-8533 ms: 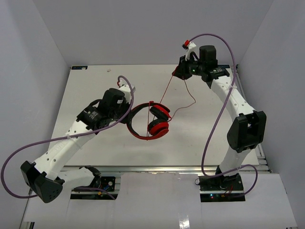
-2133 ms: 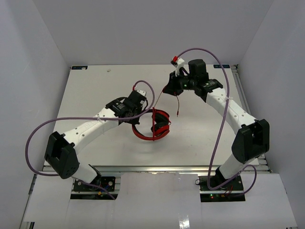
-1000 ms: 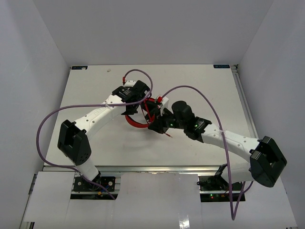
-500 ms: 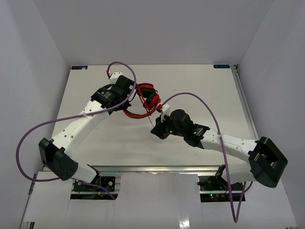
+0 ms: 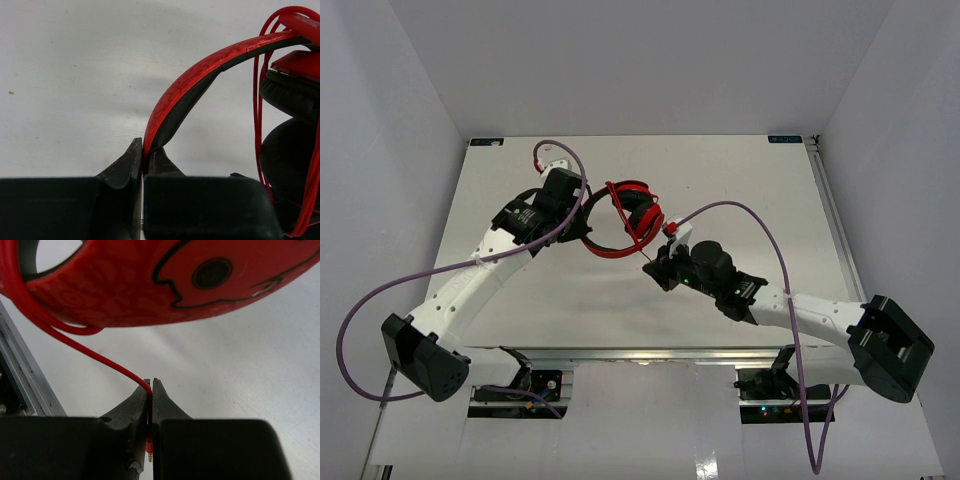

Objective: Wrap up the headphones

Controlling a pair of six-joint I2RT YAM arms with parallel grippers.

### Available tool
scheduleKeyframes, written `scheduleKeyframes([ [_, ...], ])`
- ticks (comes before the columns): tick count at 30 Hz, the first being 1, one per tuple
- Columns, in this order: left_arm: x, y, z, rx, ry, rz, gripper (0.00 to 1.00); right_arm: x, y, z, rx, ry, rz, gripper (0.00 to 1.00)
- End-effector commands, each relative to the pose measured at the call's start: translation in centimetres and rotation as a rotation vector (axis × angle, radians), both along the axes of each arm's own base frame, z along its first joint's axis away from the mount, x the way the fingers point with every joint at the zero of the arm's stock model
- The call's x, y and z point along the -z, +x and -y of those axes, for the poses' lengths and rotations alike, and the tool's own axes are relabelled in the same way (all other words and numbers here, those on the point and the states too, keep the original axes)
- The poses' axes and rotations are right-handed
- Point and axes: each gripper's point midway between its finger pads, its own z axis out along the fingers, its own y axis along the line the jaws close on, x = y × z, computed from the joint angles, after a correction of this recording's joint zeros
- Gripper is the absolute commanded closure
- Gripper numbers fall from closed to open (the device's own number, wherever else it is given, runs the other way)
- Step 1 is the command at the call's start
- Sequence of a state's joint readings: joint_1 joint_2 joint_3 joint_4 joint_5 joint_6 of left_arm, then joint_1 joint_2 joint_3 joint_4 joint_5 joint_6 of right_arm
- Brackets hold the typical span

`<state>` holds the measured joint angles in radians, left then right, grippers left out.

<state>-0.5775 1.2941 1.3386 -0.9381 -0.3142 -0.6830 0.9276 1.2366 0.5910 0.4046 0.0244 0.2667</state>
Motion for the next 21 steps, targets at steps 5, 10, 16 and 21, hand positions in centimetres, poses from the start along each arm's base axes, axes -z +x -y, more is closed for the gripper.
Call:
scheduleKeyframes([
  [5, -4.5, -1.0, 4.8, 0.109, -0.366, 0.093, 1.0, -5.3, 1.5, -0.4, 0.073, 0.191, 0.119, 0.91],
  [10, -2.9, -1.0, 4.4, 0.072, -0.355, 0.078, 1.0, -5.2, 2.5, -0.2, 0.127, 0.192, 0.13, 0.89],
  [16, -1.0, -1.8, 5.9, 0.132, -0.4, 0.016, 1.0, -4.4, 3.8, 0.9, 0.219, 0.189, 0.153, 0.88],
  [21, 0.2, -2.8, 7.9, 0.246, -0.456, -0.032, 1.0, -5.2, 4.4, 1.4, 0.252, 0.2, 0.2, 0.88],
])
